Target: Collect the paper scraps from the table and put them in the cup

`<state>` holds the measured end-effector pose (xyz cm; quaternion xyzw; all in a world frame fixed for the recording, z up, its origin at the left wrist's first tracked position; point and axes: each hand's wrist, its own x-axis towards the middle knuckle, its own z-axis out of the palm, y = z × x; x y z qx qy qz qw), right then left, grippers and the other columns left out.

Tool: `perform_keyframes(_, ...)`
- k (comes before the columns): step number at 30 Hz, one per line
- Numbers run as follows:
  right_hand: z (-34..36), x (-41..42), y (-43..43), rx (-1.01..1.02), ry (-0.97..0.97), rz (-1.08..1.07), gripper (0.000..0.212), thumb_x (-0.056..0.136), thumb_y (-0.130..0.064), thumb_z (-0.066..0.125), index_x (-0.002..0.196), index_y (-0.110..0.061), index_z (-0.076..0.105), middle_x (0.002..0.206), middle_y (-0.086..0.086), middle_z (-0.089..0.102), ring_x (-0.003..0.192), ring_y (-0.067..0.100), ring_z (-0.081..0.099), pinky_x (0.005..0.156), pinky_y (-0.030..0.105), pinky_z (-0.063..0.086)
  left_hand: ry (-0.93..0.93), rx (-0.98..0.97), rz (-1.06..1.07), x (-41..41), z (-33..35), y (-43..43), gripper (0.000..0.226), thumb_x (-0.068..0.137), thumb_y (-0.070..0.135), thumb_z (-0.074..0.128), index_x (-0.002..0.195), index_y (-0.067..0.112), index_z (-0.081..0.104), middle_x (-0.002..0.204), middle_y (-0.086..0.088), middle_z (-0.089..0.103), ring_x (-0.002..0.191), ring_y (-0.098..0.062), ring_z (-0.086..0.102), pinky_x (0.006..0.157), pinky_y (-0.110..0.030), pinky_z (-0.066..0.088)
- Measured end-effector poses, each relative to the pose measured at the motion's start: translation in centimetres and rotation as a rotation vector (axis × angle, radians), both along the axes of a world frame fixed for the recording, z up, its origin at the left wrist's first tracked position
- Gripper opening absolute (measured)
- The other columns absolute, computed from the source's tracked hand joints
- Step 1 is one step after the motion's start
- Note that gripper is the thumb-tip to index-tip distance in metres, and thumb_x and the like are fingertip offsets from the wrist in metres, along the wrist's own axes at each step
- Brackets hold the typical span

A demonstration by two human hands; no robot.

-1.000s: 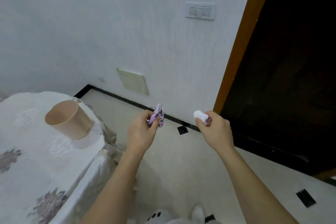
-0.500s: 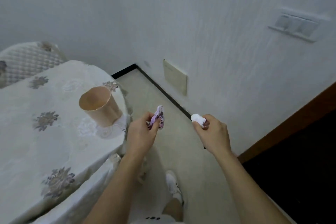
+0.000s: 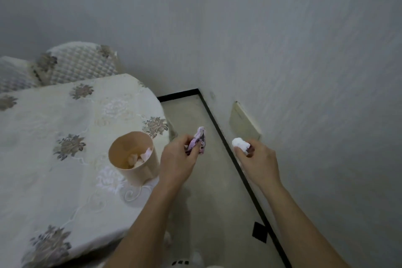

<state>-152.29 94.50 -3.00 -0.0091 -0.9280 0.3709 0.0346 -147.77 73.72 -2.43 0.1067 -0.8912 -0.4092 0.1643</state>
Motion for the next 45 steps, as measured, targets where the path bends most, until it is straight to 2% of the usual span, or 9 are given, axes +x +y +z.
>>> perform_keyframes(5,-0.1,-4.4,-4.3,-0.066,-0.019,0.177,0.036,0.086,-0.049,0.060,0.064,-0.024,0.046,0.055,-0.004,0.049,0.056,0.017,0.050,0.053,0.035,0.041,0.017,-0.044,0.179,-1.1,0.4,-3.7,0.005,0.091,0.027,0.064,0.087,0.024,0.062,0.072,0.008,0.061,0.062,-0.004,0.055,0.053,-0.018,0.038)
perform_keyframes(9,-0.5,-6.6,-8.6,-0.077,-0.021,0.360,0.039,0.086,-0.048,0.060,0.064,-0.020,0.044,0.057,0.000,0.051,0.059,0.021,0.053,0.054,0.038,0.044,0.049,-0.078,0.321,0.3,0.2,-6.7,0.004,0.090,0.022,0.066,0.087,0.020,0.065,0.074,0.006,0.063,0.065,-0.009,0.057,0.058,-0.037,0.048)
perform_keyframes(13,0.1,-7.2,-13.4,-0.051,-0.056,0.574,0.028,0.087,-0.047,0.060,0.073,-0.024,0.054,0.065,-0.004,0.060,0.066,0.020,0.058,0.059,0.037,0.048,0.022,-0.085,0.529,3.6,1.0,-9.0,0.008,0.088,0.020,0.067,0.095,0.025,0.067,0.078,0.013,0.063,0.069,-0.008,0.058,0.057,-0.015,0.040)
perform_keyframes(16,0.6,-7.2,-16.4,-0.056,-0.021,0.687,0.021,0.087,-0.045,0.061,0.086,-0.024,0.061,0.074,-0.005,0.065,0.071,0.021,0.060,0.062,0.037,0.051,-0.046,-0.144,0.641,5.2,1.3,-10.4,0.005,0.089,0.025,0.065,0.084,0.024,0.064,0.071,0.007,0.062,0.066,-0.014,0.058,0.054,-0.032,0.045)
perform_keyframes(19,1.0,-7.3,-18.5,-0.056,0.032,0.762,0.020,0.086,-0.046,0.060,0.090,-0.026,0.060,0.079,-0.004,0.066,0.074,0.021,0.060,0.064,0.037,0.052,-0.085,-0.156,0.711,5.8,1.7,-11.3,0.009,0.090,0.030,0.063,0.082,0.028,0.062,0.070,0.007,0.062,0.065,-0.010,0.057,0.054,-0.036,0.046)
perform_keyframes(32,1.3,-7.1,-24.2,0.038,0.143,0.913,0.016,0.090,-0.036,0.058,0.099,-0.024,0.061,0.087,-0.005,0.064,0.081,0.019,0.058,0.068,0.036,0.049,-0.232,-0.290,0.733,3.3,1.9,-14.3,0.014,0.091,0.033,0.056,0.091,0.020,0.060,0.086,0.003,0.062,0.081,-0.021,0.056,0.062,-0.037,0.047)
perform_keyframes(35,0.2,-7.4,-25.0,0.140,0.212,0.962,0.028,0.087,-0.036,0.061,0.112,-0.022,0.062,0.099,-0.001,0.065,0.093,0.023,0.059,0.074,0.038,0.051,-0.395,-0.362,0.653,2.1,1.0,-14.7,0.032,0.091,0.043,0.053,0.114,0.021,0.056,0.109,0.001,0.062,0.103,-0.024,0.054,0.079,-0.038,0.046)
perform_keyframes(38,-0.9,-7.6,-25.1,0.287,0.188,1.030,0.046,0.083,-0.036,0.064,0.126,-0.020,0.057,0.118,0.005,0.060,0.113,0.028,0.052,0.091,0.042,0.046,-0.560,-0.414,0.568,1.7,0.0,-14.9,0.058,0.091,0.050,0.050,0.140,0.023,0.037,0.138,0.000,0.047,0.126,-0.023,0.042,0.095,-0.042,0.038)
perform_keyframes(45,-1.7,-8.2,-25.1,0.280,0.305,0.980,0.047,0.079,-0.036,0.065,0.123,-0.018,0.061,0.116,0.004,0.062,0.110,0.028,0.055,0.091,0.045,0.049,-0.415,-0.516,0.563,2.5,-0.9,-15.4,0.059,0.085,0.047,0.055,0.139,0.026,0.044,0.141,0.002,0.049,0.130,-0.022,0.042,0.099,-0.043,0.038)
